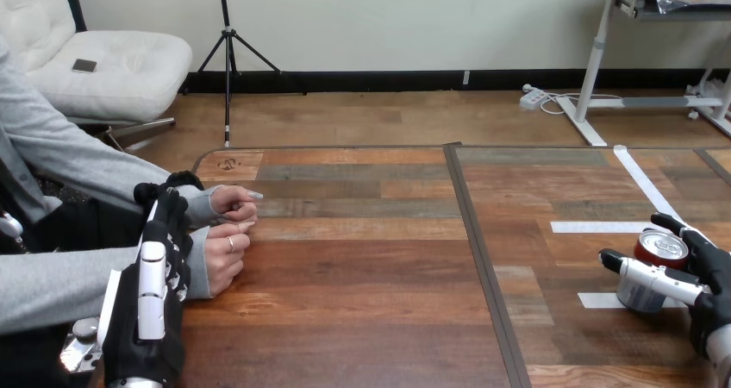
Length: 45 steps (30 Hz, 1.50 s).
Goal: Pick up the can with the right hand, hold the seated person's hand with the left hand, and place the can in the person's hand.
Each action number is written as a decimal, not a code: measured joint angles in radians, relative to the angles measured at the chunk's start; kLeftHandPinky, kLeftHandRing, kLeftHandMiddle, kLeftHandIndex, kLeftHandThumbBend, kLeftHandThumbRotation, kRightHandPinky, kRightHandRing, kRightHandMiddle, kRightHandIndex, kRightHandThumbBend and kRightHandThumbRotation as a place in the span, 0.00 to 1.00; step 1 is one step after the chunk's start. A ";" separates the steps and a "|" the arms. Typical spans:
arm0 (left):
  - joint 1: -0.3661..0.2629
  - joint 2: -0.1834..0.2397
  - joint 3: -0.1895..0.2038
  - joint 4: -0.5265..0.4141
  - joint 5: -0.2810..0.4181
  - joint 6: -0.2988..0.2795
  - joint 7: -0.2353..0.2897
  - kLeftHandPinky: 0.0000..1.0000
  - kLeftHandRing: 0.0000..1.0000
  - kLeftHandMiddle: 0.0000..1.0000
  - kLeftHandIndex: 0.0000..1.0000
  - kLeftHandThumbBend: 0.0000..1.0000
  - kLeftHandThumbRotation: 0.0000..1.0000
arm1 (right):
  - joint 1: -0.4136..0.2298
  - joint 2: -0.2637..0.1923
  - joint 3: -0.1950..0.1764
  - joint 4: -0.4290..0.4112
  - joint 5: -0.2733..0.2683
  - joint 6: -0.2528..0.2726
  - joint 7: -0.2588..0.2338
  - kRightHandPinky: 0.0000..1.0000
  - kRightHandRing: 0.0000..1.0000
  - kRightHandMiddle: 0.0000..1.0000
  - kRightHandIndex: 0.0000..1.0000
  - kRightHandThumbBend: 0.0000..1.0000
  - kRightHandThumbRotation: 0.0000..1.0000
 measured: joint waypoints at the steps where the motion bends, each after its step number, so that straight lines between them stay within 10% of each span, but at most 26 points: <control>1: 0.000 0.000 0.000 0.000 0.000 0.000 0.000 1.00 1.00 0.98 0.97 0.50 1.00 | 0.000 0.000 0.000 0.000 -0.001 0.000 -0.002 0.83 0.85 0.84 0.84 0.84 0.00; 45: 0.002 0.000 0.000 -0.020 0.000 0.017 -0.001 1.00 0.99 0.97 0.95 0.51 1.00 | 0.000 -0.047 0.020 0.000 -0.041 0.006 0.021 0.74 0.76 0.75 0.77 0.68 0.00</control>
